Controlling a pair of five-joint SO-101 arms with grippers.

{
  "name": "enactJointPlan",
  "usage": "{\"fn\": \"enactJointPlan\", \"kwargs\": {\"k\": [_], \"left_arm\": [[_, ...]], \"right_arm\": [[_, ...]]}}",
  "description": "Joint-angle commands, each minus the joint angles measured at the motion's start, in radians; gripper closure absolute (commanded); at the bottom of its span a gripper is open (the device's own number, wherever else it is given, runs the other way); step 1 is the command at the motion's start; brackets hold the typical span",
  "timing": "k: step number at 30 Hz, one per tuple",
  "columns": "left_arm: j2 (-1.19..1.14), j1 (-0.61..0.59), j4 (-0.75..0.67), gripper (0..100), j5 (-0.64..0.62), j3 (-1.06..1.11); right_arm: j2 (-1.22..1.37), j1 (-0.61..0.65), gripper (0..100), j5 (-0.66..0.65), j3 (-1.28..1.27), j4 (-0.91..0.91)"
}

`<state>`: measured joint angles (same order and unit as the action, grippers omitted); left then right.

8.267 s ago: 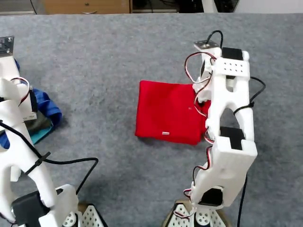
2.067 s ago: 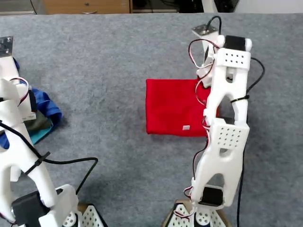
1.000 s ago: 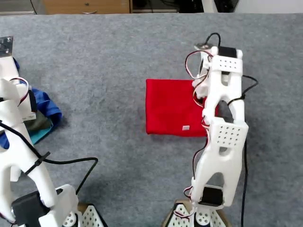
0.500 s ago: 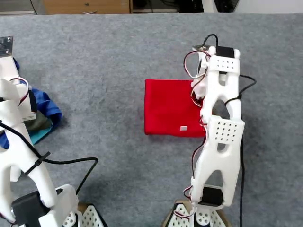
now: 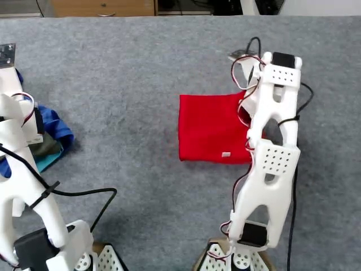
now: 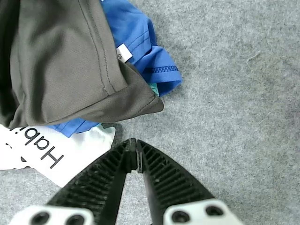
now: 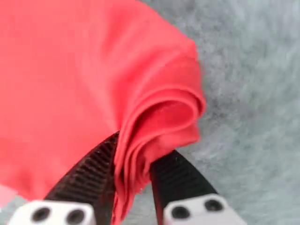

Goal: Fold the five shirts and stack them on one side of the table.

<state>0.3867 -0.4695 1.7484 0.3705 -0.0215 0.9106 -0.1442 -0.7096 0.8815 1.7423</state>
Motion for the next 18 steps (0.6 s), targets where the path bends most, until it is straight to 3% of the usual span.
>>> {"fn": "enactJointPlan", "kwargs": {"k": [1, 10, 15, 18], "left_arm": [[0.022, 0.005, 0.009, 98, 0.008, 0.026], [0.031, 0.006, 0.009, 98, 0.008, 0.046], [0.031, 0.002, 0.009, 98, 0.008, 0.046], [0.031, 0.002, 0.009, 98, 0.008, 0.048]], "right_arm": [[-0.074, 0.047, 99.7, -0.178, 0.025, -0.094], [-0.073, 0.134, 99.6, -0.496, 0.016, -0.450], [-0.038, 0.153, 99.1, -0.548, 0.025, -0.572], [-0.038, 0.150, 91.8, -0.542, 0.021, -0.568]]}}
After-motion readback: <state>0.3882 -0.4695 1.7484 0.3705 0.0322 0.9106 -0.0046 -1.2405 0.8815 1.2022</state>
